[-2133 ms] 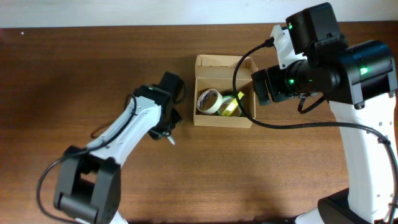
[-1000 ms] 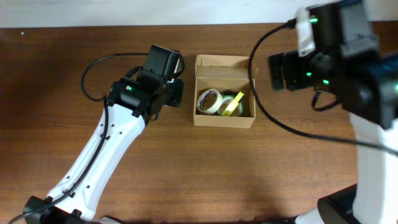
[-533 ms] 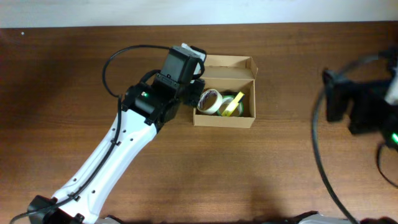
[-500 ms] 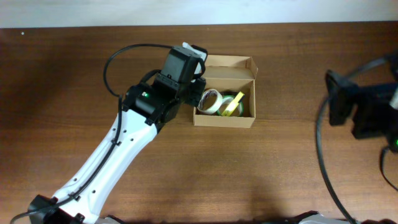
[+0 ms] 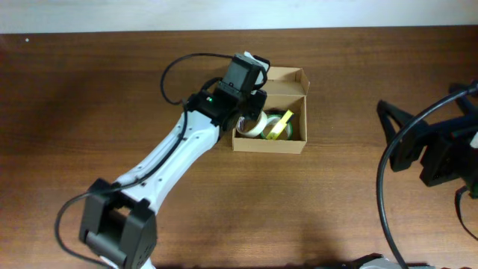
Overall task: Pack container
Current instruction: 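Lower the marker into the box and open the left gripper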
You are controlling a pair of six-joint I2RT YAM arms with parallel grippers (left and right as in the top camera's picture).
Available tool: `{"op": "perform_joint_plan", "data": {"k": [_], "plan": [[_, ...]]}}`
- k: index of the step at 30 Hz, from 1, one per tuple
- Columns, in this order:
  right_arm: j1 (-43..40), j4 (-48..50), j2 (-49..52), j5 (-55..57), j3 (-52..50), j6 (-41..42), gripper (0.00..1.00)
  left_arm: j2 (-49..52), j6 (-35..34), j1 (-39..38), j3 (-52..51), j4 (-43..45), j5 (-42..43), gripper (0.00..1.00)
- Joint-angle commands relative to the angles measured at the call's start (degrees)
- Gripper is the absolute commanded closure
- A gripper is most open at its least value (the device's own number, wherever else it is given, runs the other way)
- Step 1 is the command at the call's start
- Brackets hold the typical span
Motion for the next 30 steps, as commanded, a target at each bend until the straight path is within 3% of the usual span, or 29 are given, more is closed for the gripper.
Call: {"op": "perform_joint_plan", "data": {"k": [1, 15, 30], "plan": [[-0.39, -0.35, -0.02, -3.80, 0.07, 0.66, 0.01, 2.05, -0.81, -0.31, 0.87, 0.46, 3.06, 0.98], [-0.39, -0.35, 0.00, -6.32, 0.02, 0.66, 0.01, 4.59, -1.42, -0.37, 0.85, -2.45, 8.63, 0.98], [-0.39, -0.35, 0.04, -6.25, -3.23, 0.61, 0.01, 4.59, -0.76, -0.37, 0.85, -11.37, 8.76, 0.98]]}}
